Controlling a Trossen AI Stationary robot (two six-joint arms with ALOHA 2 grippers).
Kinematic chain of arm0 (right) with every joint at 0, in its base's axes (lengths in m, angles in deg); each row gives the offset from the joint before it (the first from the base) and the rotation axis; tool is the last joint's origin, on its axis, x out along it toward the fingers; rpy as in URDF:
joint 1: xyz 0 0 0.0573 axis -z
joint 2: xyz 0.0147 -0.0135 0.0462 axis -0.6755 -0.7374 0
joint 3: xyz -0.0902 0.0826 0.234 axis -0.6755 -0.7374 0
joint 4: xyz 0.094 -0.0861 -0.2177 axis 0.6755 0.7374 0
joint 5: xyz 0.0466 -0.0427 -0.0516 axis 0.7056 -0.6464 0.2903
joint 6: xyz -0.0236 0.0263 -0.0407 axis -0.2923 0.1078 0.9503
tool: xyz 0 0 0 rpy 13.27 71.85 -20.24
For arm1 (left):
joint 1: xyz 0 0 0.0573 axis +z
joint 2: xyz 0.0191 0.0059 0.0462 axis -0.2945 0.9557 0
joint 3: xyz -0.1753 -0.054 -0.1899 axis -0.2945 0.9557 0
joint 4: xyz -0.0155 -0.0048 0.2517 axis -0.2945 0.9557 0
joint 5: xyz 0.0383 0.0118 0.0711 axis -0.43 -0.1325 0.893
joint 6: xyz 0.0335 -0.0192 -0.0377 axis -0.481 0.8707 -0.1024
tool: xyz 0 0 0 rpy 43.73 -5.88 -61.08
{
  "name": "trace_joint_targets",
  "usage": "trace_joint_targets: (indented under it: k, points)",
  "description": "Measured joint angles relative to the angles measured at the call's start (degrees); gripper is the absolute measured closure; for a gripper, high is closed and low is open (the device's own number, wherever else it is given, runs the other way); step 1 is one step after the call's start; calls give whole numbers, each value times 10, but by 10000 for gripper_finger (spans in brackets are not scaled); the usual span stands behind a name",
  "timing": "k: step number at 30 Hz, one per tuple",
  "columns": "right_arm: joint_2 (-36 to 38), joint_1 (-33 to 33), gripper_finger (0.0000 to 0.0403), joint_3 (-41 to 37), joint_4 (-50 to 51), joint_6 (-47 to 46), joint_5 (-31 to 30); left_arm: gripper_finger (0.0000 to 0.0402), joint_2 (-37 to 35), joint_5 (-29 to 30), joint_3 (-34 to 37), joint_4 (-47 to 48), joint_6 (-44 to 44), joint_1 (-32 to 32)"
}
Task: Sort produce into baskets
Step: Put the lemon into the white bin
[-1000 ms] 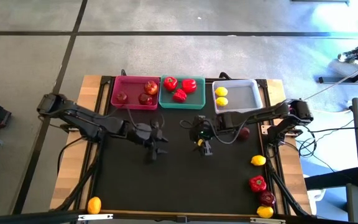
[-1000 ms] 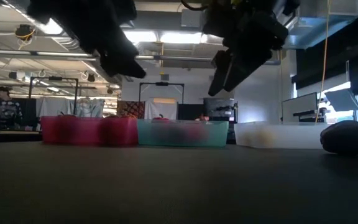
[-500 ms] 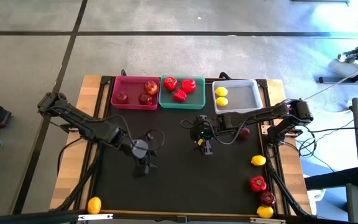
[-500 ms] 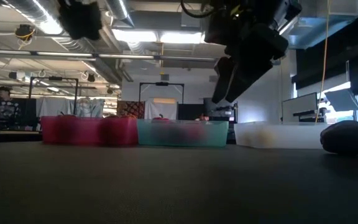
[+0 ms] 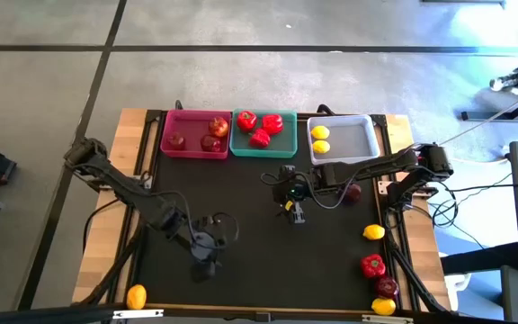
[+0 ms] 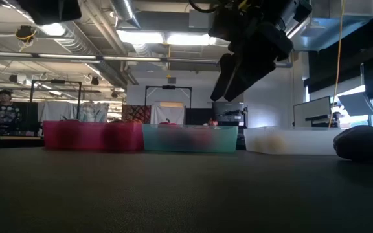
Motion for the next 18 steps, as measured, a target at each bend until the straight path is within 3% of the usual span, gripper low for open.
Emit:
trace_joint_targets:
  k: [8, 13, 18]
  points:
    - [0, 0, 56, 0, 0, 12, 0, 137, 82, -75, -120, 155, 58, -3]
    - [0, 0, 56, 0, 1, 14, 0, 137, 97, -141, -122, 165, 180, -19]
    - [0, 0, 56, 0, 0, 17, -1, 137, 98, -149, -122, 200, 296, -47]
